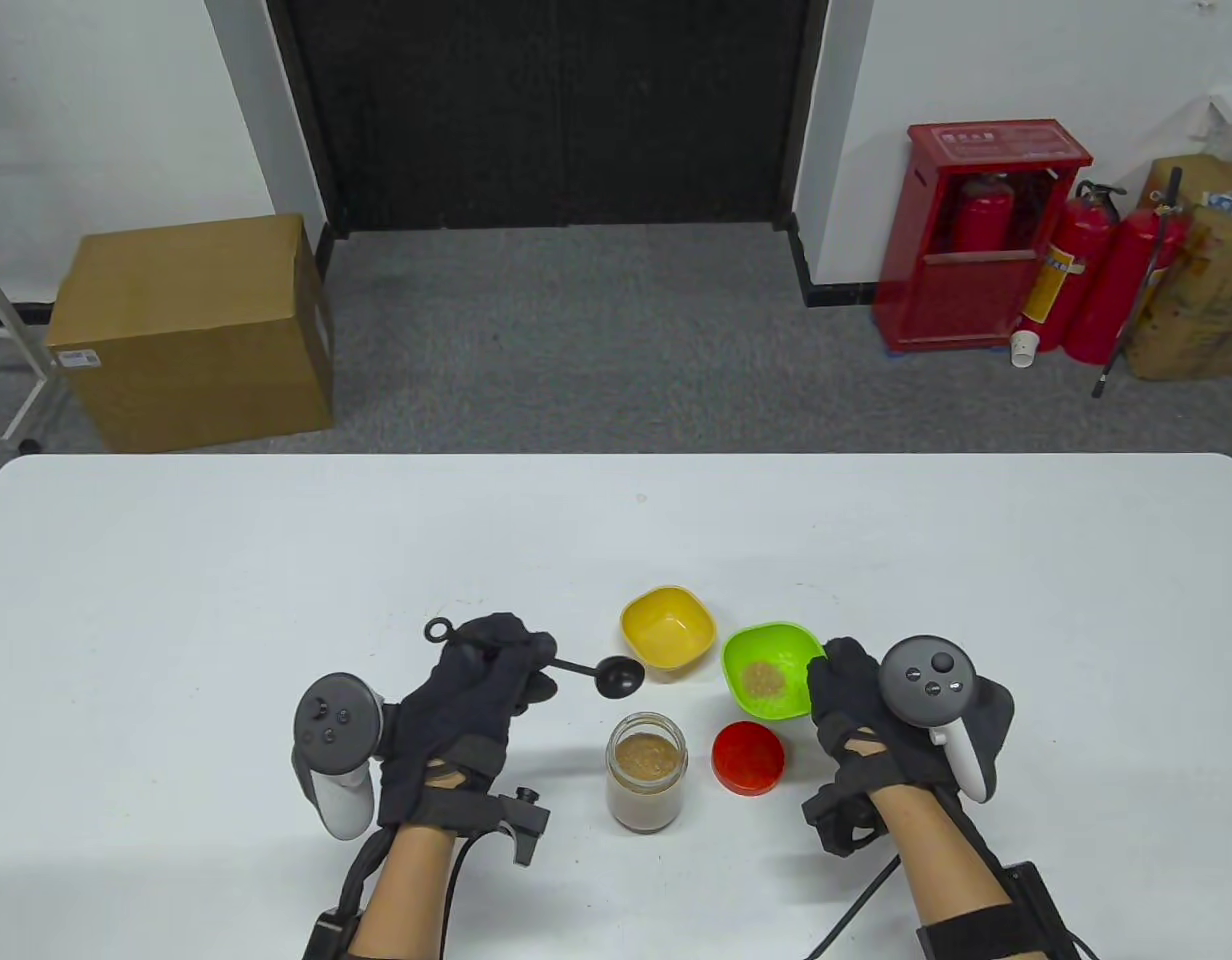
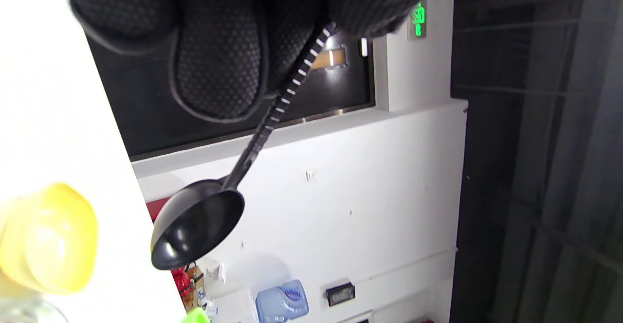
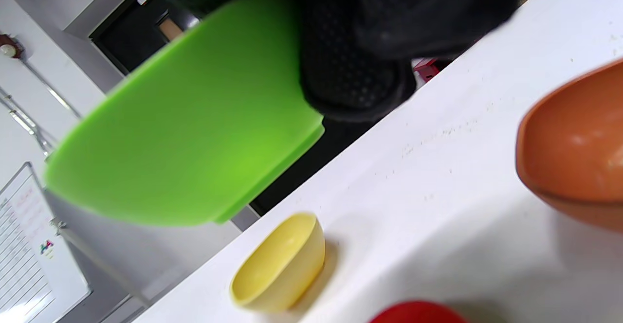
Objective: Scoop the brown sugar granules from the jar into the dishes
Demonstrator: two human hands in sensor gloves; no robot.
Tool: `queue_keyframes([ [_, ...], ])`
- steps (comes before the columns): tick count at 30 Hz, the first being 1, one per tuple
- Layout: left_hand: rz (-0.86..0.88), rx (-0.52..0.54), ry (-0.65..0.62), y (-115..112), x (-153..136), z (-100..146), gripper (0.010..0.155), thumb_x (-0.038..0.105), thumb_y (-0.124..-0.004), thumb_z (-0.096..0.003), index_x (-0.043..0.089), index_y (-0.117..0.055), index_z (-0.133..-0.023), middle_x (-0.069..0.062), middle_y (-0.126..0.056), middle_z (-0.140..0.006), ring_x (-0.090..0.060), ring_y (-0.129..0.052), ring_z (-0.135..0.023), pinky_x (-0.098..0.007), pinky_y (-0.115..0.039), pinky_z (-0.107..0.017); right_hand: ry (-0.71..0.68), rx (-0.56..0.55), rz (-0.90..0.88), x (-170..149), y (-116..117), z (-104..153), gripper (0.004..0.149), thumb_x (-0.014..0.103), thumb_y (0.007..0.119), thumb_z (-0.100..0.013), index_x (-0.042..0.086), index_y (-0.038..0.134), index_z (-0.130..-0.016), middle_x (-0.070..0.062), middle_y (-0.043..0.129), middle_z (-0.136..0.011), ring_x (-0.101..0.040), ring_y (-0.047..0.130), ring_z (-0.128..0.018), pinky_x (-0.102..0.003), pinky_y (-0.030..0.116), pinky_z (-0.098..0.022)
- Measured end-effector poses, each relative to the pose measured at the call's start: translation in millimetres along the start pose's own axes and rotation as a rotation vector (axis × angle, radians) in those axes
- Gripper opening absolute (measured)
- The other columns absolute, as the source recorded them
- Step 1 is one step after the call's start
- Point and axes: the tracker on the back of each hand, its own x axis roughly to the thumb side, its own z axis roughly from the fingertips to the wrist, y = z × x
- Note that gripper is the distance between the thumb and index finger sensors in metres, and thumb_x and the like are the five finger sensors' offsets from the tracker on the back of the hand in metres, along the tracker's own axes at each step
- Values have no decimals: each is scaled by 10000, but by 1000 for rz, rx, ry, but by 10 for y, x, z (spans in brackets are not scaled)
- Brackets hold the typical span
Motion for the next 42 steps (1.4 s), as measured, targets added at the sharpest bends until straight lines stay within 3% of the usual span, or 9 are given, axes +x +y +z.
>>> queue_keyframes([
  [7, 13, 104, 111, 398, -324, 173, 484, 392, -791, -572, 144, -684, -973, -70, -960, -859, -241, -1085, -602, -493, -845, -485, 146, -6, -54, -82, -52, -361, 496, 269, 772, -559, -42, 726, -942, -218, 981, -560, -348, 893, -313, -505, 785, -154],
  [11, 49, 149, 173, 530, -485, 240, 488, 390, -806, -567, 132, -692, -966, -75, -972, -837, -244, -1089, -584, -493, -847, -474, 242, -36, 3, -182, -24, -572, 500, 257, 778, -553, -42, 718, -950, -229, 980, -583, -359, 897, -325, -506, 789, -159],
  [19, 43, 165, 254, 606, -607, 299, 460, 364, -840, -547, 112, -739, -919, -103, -995, -790, -261, -1097, -548, -501, -851, -456, 333, -75, 132, -360, 143, -854, 506, 248, 825, -527, -42, 746, -934, -227, 1001, -556, -333, 917, -286, -480, 807, -128],
  [32, 68, 153, 312, 672, -658, 324, 431, 345, -868, -538, 138, -774, -904, -126, -994, -792, -290, -1090, -548, -509, -845, -462, 358, -32, 367, -317, 490, -1064, 495, 248, 845, -515, -43, 776, -909, -211, 1016, -502, -305, 921, -242, -462, 807, -95],
  [37, 61, 160, 308, 658, -669, 335, 434, 353, -857, -544, 135, -765, -908, -121, -992, -793, -282, -1090, -549, -505, -844, -463, 401, 54, 462, -315, 519, -1082, 498, 246, 825, -532, -37, 754, -936, -226, 1004, -575, -342, 916, -300, -490, 804, -138],
  [42, 58, 164, 304, 648, -671, 349, 440, 355, -849, -549, 133, -753, -917, -120, -986, -801, -283, -1086, -557, -506, -842, -464, 422, 124, 432, -285, 494, -1075, 550, 253, 809, -547, -55, 687, -986, -278, 967, -692, -388, 909, -379, -523, 799, -185],
])
